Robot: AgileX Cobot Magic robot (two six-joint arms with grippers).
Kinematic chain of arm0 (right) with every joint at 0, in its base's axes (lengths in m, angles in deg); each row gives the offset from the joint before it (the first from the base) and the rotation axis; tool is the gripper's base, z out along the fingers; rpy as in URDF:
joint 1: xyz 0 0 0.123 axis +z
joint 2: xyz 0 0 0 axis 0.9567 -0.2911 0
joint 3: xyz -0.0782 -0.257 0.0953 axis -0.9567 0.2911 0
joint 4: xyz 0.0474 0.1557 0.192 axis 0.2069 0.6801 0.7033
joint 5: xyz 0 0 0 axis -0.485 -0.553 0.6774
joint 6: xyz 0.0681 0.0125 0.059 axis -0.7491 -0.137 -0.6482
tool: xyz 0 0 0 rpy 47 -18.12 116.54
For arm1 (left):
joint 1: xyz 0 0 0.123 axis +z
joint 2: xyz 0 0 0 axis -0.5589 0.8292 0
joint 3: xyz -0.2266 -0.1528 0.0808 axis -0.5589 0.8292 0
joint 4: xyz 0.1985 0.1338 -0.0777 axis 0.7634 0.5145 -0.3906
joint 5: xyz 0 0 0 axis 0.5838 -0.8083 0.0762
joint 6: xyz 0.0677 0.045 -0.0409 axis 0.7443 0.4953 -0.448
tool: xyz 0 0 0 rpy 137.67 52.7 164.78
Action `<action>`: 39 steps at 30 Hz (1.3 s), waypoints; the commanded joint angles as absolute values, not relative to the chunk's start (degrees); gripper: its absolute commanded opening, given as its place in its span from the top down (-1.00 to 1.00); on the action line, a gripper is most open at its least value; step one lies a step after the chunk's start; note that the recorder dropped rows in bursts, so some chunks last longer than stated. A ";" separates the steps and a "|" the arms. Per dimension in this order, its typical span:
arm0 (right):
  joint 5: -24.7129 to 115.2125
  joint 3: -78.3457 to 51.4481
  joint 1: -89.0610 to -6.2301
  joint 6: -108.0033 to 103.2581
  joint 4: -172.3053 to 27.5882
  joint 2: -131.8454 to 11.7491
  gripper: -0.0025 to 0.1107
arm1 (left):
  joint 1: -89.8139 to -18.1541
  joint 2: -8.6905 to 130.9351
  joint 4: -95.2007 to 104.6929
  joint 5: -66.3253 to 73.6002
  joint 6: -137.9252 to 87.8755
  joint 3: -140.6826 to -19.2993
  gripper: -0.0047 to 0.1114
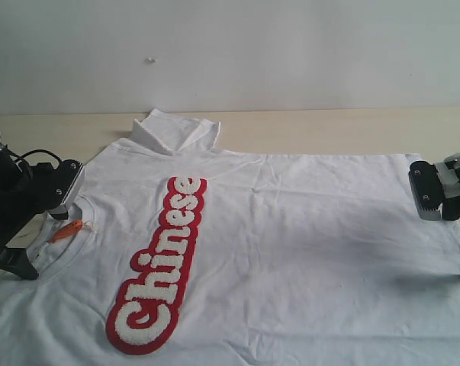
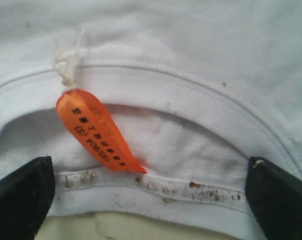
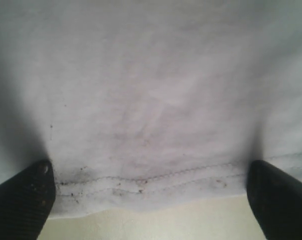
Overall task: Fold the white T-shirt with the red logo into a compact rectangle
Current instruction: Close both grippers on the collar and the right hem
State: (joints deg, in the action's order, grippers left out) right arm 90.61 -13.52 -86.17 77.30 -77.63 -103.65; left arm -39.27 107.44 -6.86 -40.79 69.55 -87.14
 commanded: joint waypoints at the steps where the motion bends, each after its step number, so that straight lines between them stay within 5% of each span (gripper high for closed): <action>1: 89.40 -12.45 -86.40 77.42 -75.57 -106.20 -0.90 | -39.05 108.99 -6.47 -41.06 69.50 -86.51 -0.87; 8: 88.87 -12.33 -86.40 76.32 -75.82 -106.32 -0.85 | -39.05 108.99 -6.47 -41.06 69.50 -86.51 -0.87; 12: 88.87 -12.33 -86.40 76.80 -79.00 -106.32 -0.60 | -39.05 108.99 -6.47 -41.06 69.50 -86.51 -0.87; 19: 89.46 -12.33 -86.40 79.70 -79.00 -106.32 0.55 | -39.05 108.99 -6.47 -41.06 69.50 -86.51 -0.87; 23: 89.55 -12.33 -86.40 78.75 -78.76 -106.32 0.95 | -39.05 108.99 -6.47 -41.06 69.50 -86.51 -0.87; 39: 89.43 -12.33 -86.40 74.89 -78.63 -106.32 0.96 | -39.05 108.99 -6.47 -41.06 69.50 -86.51 -0.87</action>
State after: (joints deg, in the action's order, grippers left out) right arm 90.23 -13.52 -86.30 76.42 -78.14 -103.77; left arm -39.27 107.58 -6.86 -40.91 69.55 -87.14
